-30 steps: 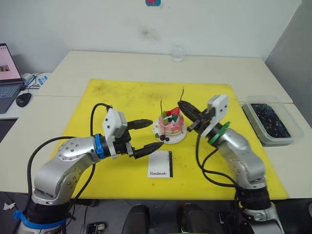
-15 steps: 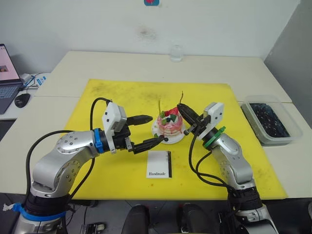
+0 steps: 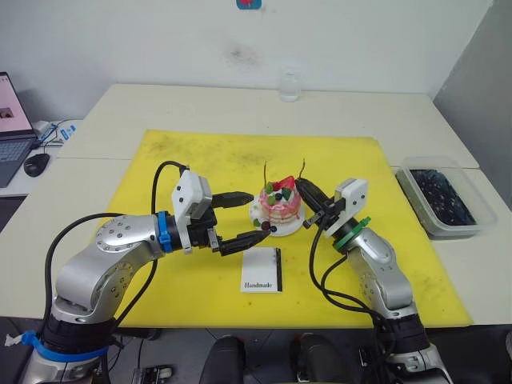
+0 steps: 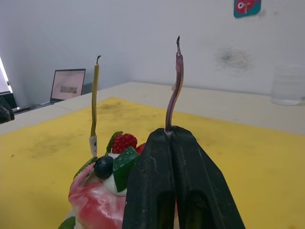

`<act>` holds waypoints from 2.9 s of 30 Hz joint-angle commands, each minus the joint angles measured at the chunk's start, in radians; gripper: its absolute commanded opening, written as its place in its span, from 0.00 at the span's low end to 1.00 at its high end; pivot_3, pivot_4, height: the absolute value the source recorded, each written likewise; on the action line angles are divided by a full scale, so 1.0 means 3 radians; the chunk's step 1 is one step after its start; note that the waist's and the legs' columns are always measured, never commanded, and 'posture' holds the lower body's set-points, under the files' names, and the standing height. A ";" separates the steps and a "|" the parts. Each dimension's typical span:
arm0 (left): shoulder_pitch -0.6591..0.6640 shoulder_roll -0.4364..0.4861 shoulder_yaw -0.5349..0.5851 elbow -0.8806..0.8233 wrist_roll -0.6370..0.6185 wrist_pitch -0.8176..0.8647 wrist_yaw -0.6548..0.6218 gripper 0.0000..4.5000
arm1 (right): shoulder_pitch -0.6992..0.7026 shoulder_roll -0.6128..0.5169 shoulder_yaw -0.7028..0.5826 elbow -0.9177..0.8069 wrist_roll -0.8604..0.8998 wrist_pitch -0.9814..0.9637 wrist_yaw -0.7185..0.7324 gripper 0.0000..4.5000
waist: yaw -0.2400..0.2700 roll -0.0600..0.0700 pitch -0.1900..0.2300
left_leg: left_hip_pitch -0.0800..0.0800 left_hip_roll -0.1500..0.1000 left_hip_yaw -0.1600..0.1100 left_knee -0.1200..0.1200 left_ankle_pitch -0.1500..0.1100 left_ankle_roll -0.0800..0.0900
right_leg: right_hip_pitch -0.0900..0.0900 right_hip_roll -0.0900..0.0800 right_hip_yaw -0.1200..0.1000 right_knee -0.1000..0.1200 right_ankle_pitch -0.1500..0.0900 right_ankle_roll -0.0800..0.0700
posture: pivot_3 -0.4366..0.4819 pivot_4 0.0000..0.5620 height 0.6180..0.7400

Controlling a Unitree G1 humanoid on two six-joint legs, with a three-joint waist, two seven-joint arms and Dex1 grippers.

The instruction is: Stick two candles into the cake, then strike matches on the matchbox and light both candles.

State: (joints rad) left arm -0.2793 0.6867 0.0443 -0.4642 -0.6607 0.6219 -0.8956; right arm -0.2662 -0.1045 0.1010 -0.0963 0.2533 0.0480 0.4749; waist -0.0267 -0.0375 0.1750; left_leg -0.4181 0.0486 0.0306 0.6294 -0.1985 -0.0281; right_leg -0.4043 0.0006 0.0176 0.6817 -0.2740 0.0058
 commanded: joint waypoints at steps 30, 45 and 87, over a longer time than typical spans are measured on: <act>0.0118 -0.0033 -0.0070 -0.0161 0.0042 -0.0117 0.0003 1.00 | 0.0175 0.0026 0.0105 0.0260 -0.0111 -0.0199 0.0029 0.01 | -0.0001 0.0001 -0.0001 | 0.0003 0.0000 0.0000 0.0000 0.0000 0.0000 | 0.0002 -0.0004 0.0001 0.0001 0.0000 0.0000 | 0.48 0.27 1.00; 0.0110 -0.0071 -0.0127 -0.0139 0.0083 -0.0165 0.0018 1.00 | 0.0120 0.0072 0.0040 0.0012 0.0069 -0.0029 0.0042 0.31 | -0.0001 0.0001 -0.0001 | 0.0002 0.0001 -0.0001 0.0000 0.0000 0.0000 | 0.0001 -0.0004 -0.0001 0.0001 0.0000 0.0000 | 0.48 0.27 1.00; 0.0169 -0.0262 0.0510 0.0882 -0.2951 0.2849 0.2396 1.00 | 0.0207 -0.1908 0.0668 -0.1464 0.0372 0.2303 0.0958 0.00 | 0.0014 -0.0007 0.0001 | 0.0002 -0.0007 -0.0003 0.0001 0.0000 0.0000 | 0.0003 -0.0017 -0.0004 -0.0002 -0.0002 -0.0001 | 0.48 0.27 1.00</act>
State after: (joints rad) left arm -0.2149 0.6206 0.2155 -0.2164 -1.5088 1.4981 -0.2174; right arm -0.1826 -0.6778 0.2872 -0.5357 0.3754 0.7342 0.7613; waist -0.0224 -0.0397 0.1753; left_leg -0.4175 0.0465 0.0297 0.6299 -0.1986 -0.0281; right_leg -0.4033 -0.0048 0.0165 0.6812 -0.2744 0.0057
